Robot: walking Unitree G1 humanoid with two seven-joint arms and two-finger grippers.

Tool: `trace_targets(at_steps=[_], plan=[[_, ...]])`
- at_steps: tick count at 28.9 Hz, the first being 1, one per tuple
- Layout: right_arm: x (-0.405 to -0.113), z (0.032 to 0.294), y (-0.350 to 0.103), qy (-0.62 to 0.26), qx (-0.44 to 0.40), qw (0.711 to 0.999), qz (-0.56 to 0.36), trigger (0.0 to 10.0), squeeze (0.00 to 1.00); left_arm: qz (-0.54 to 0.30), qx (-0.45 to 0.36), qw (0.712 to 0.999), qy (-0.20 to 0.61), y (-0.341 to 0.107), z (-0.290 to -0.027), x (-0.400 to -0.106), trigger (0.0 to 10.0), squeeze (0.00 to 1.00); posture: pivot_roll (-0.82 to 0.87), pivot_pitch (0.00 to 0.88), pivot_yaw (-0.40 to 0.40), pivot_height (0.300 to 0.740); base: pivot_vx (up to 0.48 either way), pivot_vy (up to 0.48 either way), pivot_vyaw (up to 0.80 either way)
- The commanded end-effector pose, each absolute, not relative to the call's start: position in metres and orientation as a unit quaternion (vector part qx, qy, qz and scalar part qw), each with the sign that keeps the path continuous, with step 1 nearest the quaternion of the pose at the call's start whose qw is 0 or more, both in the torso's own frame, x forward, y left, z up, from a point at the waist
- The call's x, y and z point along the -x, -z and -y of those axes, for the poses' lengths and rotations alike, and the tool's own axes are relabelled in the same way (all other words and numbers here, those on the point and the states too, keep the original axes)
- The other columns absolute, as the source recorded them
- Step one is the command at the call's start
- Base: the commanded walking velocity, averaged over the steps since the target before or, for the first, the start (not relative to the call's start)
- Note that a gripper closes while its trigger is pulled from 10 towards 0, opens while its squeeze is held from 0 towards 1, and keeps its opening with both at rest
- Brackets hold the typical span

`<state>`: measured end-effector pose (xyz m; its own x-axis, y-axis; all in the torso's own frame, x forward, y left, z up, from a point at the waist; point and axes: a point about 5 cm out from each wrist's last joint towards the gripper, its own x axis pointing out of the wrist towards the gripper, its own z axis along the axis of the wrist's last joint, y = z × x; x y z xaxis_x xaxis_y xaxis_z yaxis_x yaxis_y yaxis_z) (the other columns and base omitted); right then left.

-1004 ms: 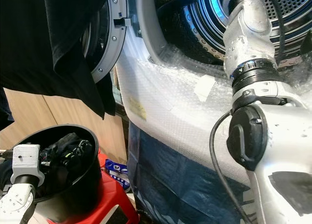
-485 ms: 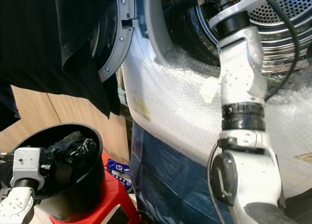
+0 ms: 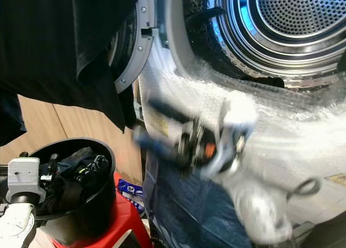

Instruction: Clothes washing

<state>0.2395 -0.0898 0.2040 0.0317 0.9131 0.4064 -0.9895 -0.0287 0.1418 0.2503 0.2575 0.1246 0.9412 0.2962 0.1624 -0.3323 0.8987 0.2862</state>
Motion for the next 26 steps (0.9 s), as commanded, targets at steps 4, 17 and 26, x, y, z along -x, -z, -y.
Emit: trace_targets(at_steps=[4,17,26], plan=[[-0.246,0.097,-0.137,-0.636,-0.178,0.751,-0.030,10.0,0.00,0.071,-0.164,0.970,-0.166,-0.131,-0.256,-0.249,10.0,0.00,0.08,0.000,-0.019,0.740,0.000,0.000,0.00],[-0.242,0.164,0.026,-0.260,-0.113,0.899,-0.335,10.0,1.00,0.041,-0.120,0.982,-0.141,-0.124,-0.251,-0.246,10.0,0.00,0.10,0.000,-0.015,0.740,0.000,0.000,0.00],[-0.198,0.180,0.073,-0.070,-0.110,0.887,-0.444,10.0,1.00,0.018,-0.070,0.991,-0.116,-0.116,-0.241,-0.244,10.0,0.00,0.10,0.000,0.002,0.740,0.000,0.000,0.00]])
